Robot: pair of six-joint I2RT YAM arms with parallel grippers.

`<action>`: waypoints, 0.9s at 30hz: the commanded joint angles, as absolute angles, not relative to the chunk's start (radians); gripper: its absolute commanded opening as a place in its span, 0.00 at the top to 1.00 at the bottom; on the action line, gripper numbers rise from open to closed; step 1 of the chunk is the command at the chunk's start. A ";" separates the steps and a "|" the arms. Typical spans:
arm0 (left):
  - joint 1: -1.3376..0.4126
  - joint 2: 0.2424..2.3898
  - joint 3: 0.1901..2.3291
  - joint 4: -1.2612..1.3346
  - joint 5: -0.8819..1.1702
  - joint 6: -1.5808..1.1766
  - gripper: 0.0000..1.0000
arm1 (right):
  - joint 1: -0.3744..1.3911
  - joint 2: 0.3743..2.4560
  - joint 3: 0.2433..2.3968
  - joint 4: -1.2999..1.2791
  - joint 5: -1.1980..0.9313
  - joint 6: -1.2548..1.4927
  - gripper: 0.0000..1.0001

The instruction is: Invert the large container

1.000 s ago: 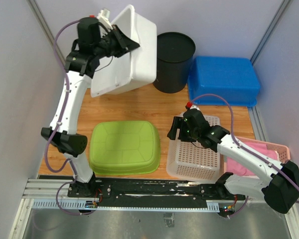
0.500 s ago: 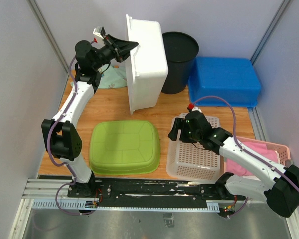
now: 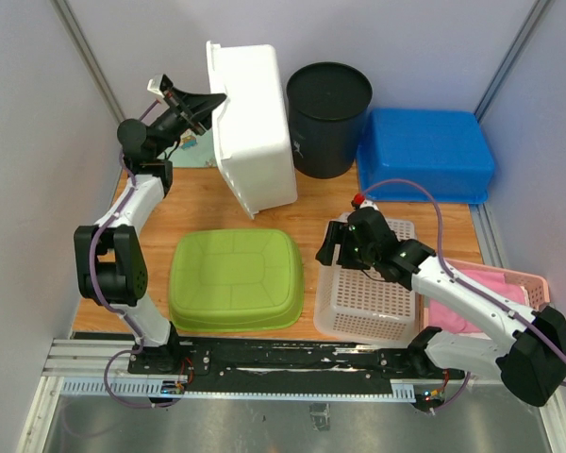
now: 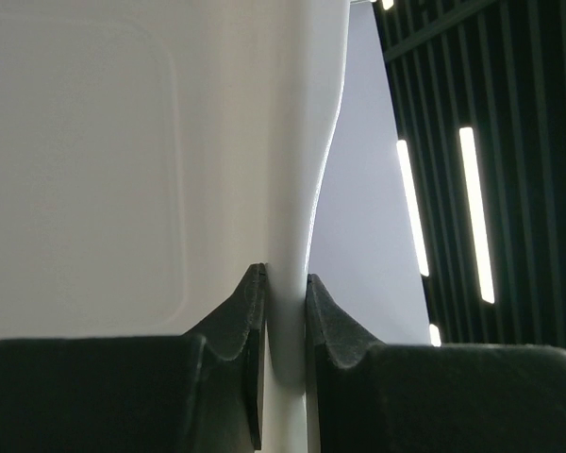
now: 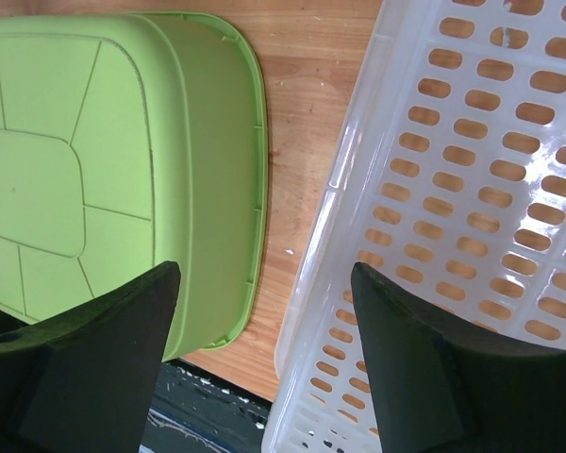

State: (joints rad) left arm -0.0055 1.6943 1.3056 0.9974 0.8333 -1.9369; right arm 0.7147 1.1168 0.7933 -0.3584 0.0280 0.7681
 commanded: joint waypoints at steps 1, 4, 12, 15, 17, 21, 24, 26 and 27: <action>0.056 1.654 1.185 1.133 0.963 -1.966 0.93 | 0.707 1.187 0.833 -0.369 0.006 0.770 0.25; 0.108 1.637 1.109 1.114 1.027 -1.929 0.84 | 0.707 1.211 0.847 -0.360 -0.007 0.772 0.25; 0.254 1.572 0.948 0.983 1.193 -1.742 0.66 | 0.707 1.235 0.861 -0.350 -0.024 0.769 0.25; 0.302 1.532 0.941 0.802 1.223 -1.583 0.62 | 0.708 1.240 0.871 -0.358 -0.030 0.761 0.25; 0.331 1.504 0.969 0.582 1.219 -1.404 0.58 | 0.707 1.242 0.882 -0.367 -0.031 0.754 0.25; 0.364 1.494 1.144 -0.068 1.127 -0.908 0.49 | 0.708 1.250 0.901 -0.385 -0.043 0.740 0.25; 0.370 1.496 1.237 -0.333 1.031 -0.702 0.45 | 0.708 1.253 0.907 -0.388 -0.051 0.731 0.25; 0.374 1.482 1.246 -0.388 0.977 -0.650 0.40 | 0.708 1.257 0.907 -0.389 -0.056 0.727 0.25; 0.377 1.476 1.247 -0.410 0.939 -0.634 0.34 | 0.707 1.258 0.907 -0.389 -0.059 0.727 0.25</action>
State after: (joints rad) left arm 0.3737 1.5017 1.2121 -0.0345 1.0531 -0.9451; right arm 0.7147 1.2434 0.8886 -0.3504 -0.0288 0.7479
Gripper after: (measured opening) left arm 0.594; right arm 0.752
